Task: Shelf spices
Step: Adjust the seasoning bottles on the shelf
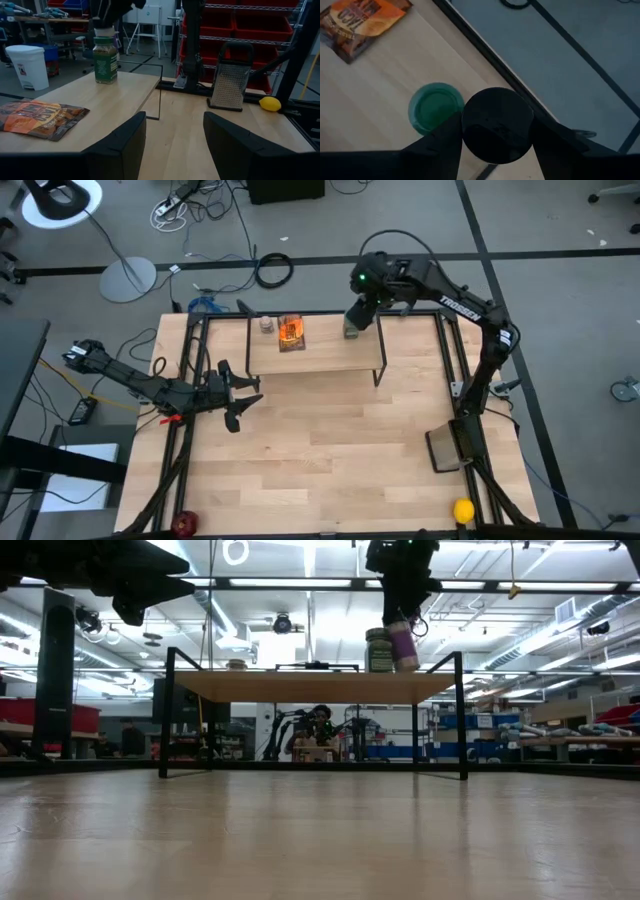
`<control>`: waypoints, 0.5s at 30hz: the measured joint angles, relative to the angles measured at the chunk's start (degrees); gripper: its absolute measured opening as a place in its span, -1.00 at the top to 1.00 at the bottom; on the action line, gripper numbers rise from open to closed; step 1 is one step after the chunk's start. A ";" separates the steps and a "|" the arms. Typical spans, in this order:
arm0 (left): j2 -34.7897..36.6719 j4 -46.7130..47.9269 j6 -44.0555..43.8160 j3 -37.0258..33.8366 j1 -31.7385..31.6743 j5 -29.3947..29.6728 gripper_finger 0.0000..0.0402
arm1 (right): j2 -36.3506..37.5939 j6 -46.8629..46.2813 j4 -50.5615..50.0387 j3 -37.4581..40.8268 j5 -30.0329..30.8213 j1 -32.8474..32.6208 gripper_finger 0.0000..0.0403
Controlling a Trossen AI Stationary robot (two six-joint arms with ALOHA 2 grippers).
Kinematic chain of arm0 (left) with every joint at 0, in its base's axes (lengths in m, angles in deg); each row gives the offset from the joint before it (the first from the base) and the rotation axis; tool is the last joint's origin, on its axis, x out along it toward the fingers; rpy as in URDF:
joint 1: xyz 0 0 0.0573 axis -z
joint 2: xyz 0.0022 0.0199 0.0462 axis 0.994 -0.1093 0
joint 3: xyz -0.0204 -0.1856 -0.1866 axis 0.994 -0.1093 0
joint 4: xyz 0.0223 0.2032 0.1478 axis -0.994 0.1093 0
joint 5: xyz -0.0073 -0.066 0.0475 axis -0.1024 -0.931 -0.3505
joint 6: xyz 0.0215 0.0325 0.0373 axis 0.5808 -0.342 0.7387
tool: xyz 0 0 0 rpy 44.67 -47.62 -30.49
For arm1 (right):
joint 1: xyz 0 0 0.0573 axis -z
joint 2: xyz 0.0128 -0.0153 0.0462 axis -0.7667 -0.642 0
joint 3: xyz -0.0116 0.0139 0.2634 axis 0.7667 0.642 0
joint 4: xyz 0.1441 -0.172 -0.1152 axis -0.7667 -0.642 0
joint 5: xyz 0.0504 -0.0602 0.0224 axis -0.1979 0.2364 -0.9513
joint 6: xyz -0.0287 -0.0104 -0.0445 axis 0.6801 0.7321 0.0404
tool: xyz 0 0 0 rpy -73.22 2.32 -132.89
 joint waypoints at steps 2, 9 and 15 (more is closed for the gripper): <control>-0.01 0.00 0.01 0.00 0.00 0.00 -0.01 | 0.00 -0.63 1.51 1.54 -0.03 -0.34 -0.01; -0.01 0.01 0.04 0.00 0.00 0.00 -0.01 | 0.00 -3.57 3.69 5.43 0.53 -1.48 -0.01; 0.00 0.04 0.07 0.00 0.00 0.00 -0.01 | 0.00 -5.92 5.52 7.45 3.07 -3.14 -0.01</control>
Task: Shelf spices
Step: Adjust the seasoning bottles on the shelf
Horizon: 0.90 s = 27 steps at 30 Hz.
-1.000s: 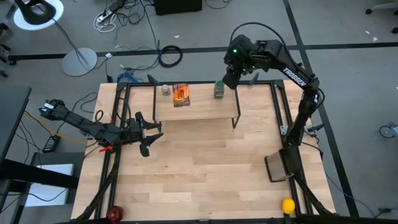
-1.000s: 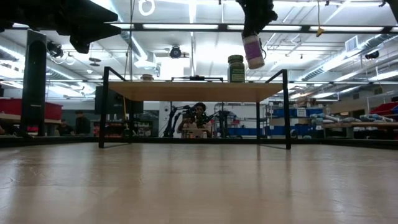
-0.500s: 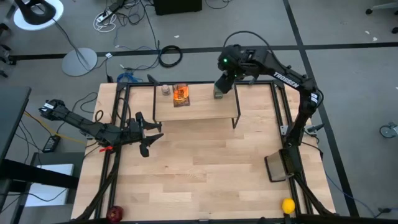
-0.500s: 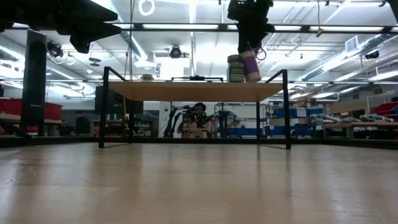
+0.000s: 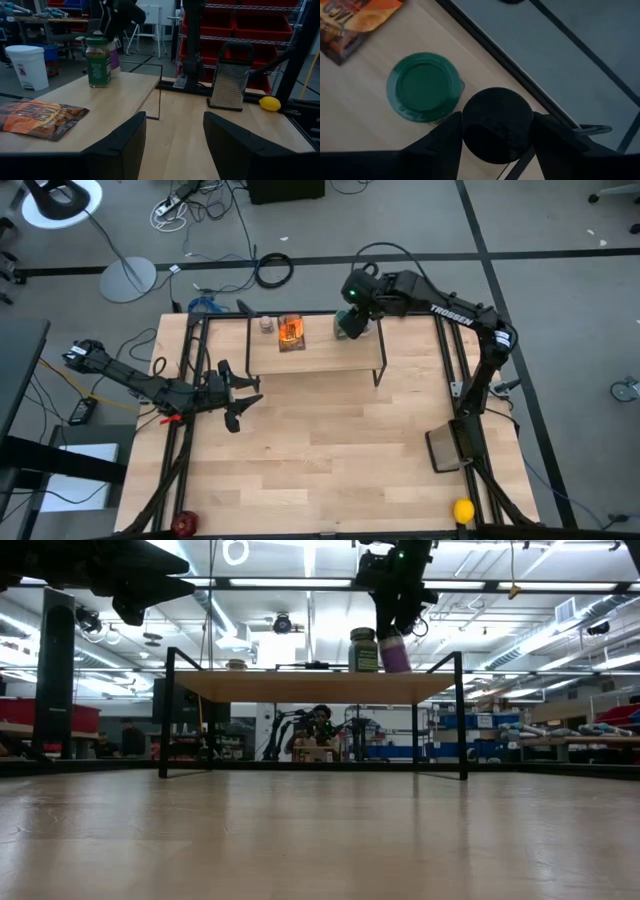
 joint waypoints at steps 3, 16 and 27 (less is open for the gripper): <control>-0.01 0.02 0.04 0.00 0.00 0.00 -0.01 | 0.00 -0.76 1.16 0.17 1.62 -0.79 -0.01; -0.01 0.09 0.07 0.00 0.00 0.00 -0.01 | 0.00 -2.46 2.58 0.17 2.77 -3.00 -0.01; -0.02 0.07 0.07 0.00 0.00 -0.02 -0.01 | 0.00 -5.83 1.28 0.17 4.29 -3.00 -0.02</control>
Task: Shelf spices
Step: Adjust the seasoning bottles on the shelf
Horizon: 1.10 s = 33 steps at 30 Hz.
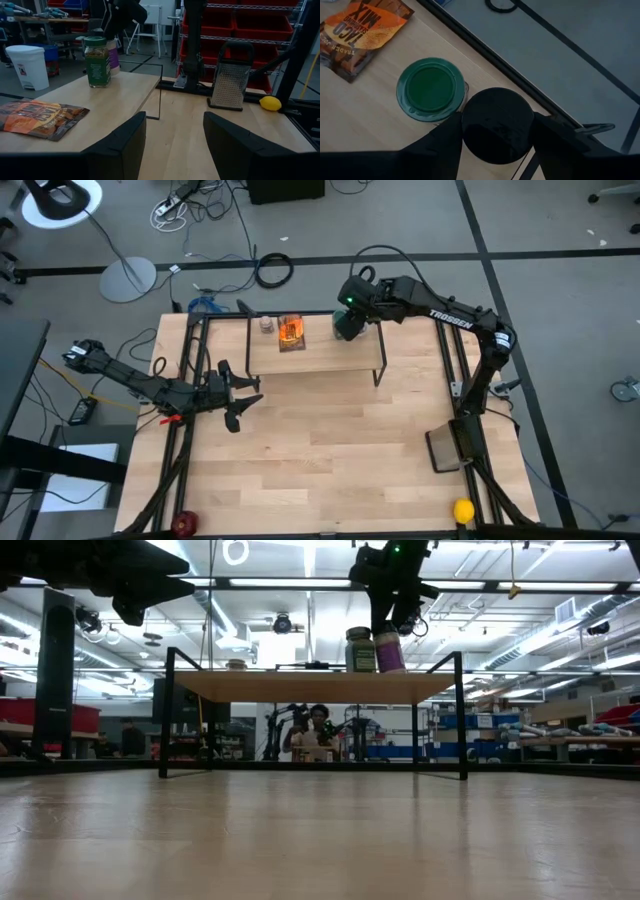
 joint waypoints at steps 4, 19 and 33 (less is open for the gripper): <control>0.01 0.00 0.00 0.00 0.00 -0.79 -0.01 | 0.00 -0.22 0.02 0.00 0.09 0.00 -0.05; 0.00 0.00 0.06 0.00 0.00 -1.47 -0.01 | 0.00 -0.08 0.02 0.00 0.07 -0.02 -0.13; 0.00 0.00 0.24 0.00 0.00 -1.46 -0.01 | 0.00 2.03 -1.32 -0.19 -0.15 -0.02 -0.20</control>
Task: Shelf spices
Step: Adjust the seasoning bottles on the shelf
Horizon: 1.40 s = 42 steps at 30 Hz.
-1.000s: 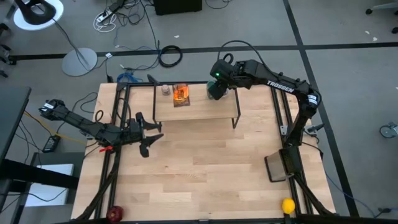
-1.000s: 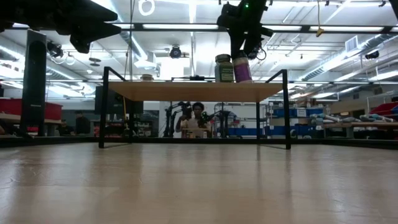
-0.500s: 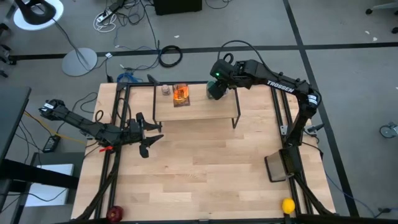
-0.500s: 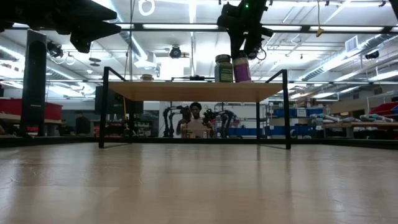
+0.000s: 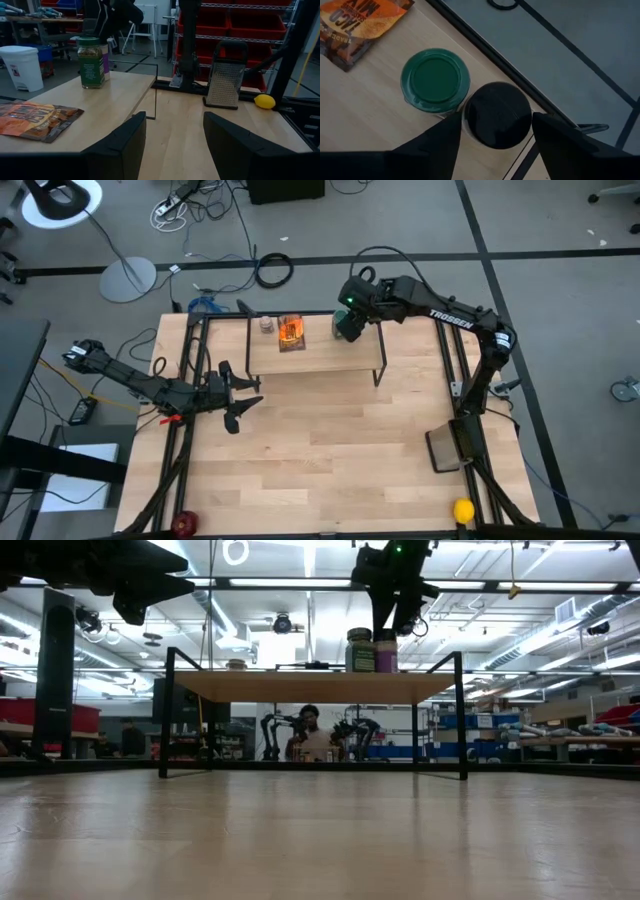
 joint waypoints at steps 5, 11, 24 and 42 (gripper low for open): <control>-0.01 0.02 0.00 0.00 0.00 0.00 -0.01 | 0.00 1.99 0.20 -2.47 1.20 -0.74 -0.20; 0.02 0.02 0.07 -0.02 0.00 0.00 -0.01 | 0.02 5.10 0.14 -7.61 1.49 -2.37 -0.19; -0.01 -0.73 0.17 -0.02 0.00 0.00 -0.01 | 0.02 10.04 -6.09 -8.64 -6.58 -3.41 0.73; 0.02 -3.04 0.22 -0.04 0.00 0.00 -0.01 | -2.75 12.95 -3.91 -8.57 -12.61 -1.26 0.99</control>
